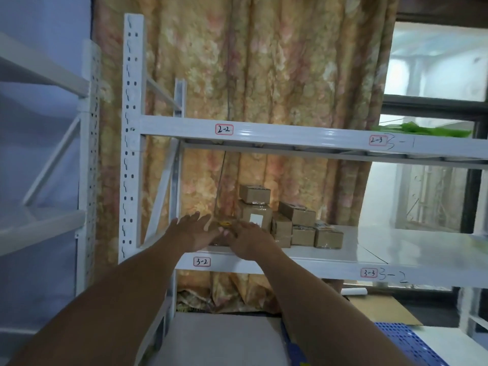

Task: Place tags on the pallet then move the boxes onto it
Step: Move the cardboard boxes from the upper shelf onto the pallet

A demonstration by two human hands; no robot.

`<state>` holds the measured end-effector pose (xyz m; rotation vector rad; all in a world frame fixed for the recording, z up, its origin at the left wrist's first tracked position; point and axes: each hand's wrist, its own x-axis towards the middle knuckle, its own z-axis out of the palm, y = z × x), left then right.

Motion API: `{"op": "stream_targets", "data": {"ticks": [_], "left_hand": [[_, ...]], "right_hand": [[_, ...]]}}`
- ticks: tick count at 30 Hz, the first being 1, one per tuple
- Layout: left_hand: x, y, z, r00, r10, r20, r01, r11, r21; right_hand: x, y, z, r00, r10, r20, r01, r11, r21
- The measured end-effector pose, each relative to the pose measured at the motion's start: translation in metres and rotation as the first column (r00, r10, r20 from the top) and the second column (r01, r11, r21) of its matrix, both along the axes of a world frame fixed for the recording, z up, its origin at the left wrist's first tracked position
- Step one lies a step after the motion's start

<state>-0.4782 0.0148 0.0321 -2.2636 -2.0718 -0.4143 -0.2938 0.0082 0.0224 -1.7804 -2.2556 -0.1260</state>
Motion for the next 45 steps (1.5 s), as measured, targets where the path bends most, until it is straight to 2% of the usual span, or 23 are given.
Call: {"op": "stream_targets", "data": {"ticks": [4, 7, 12, 16, 19, 23, 27, 29, 32, 37, 40, 45], "left_hand": [[-0.012, 0.036, -0.009, 0.996, -0.021, 0.091, 0.025, 0.999, -0.045], [-0.014, 0.052, -0.015, 0.973, -0.035, 0.228, 0.052, 0.996, -0.071], [-0.004, 0.074, -0.029, 0.873, -0.059, 0.484, 0.128, 0.986, -0.111], [-0.005, 0.084, -0.039, 0.803, -0.072, 0.592, 0.132, 0.989, -0.059], [-0.013, 0.078, -0.04, 0.7, -0.083, 0.709, 0.102, 0.995, 0.016], [-0.023, 0.067, -0.038, 0.561, -0.1, 0.822, 0.056, 0.995, 0.083], [-0.033, 0.055, -0.031, 0.358, -0.116, 0.927, 0.051, 0.993, 0.105], [-0.038, 0.053, -0.029, 0.245, -0.141, 0.959, 0.055, 0.99, 0.131], [-0.041, 0.047, -0.025, 0.174, -0.186, 0.967, 0.095, 0.981, 0.172], [-0.028, 0.029, -0.015, 0.028, -0.216, 0.976, 0.163, 0.964, 0.209], [-0.012, 0.025, -0.013, -0.012, -0.215, 0.976, 0.206, 0.955, 0.213], [0.041, 0.012, -0.015, -0.056, -0.26, 0.964, 0.159, 0.951, 0.266]], "right_hand": [[-0.018, 0.031, -0.008, 0.994, -0.064, -0.085, 0.066, 0.998, 0.023], [-0.031, 0.042, -0.01, 0.985, -0.095, -0.145, 0.101, 0.994, 0.034], [-0.045, 0.056, -0.021, 0.967, -0.109, -0.231, 0.124, 0.991, 0.05], [-0.053, 0.059, -0.023, 0.943, -0.113, -0.314, 0.153, 0.983, 0.104], [-0.056, 0.058, -0.022, 0.898, -0.107, -0.426, 0.179, 0.975, 0.132], [-0.064, 0.048, -0.017, 0.787, -0.084, -0.612, 0.209, 0.968, 0.136], [-0.077, 0.037, -0.011, 0.67, -0.037, -0.741, 0.241, 0.955, 0.17], [-0.083, 0.03, -0.006, 0.561, -0.01, -0.827, 0.25, 0.955, 0.158], [-0.086, 0.029, 0.0, 0.413, -0.017, -0.911, 0.254, 0.962, 0.097], [-0.067, 0.022, -0.003, 0.307, 0.015, -0.952, 0.256, 0.962, 0.097], [-0.046, 0.002, 0.001, 0.272, 0.076, -0.959, 0.283, 0.946, 0.156], [0.002, -0.027, 0.0, 0.273, 0.081, -0.959, 0.297, 0.941, 0.164]]}}
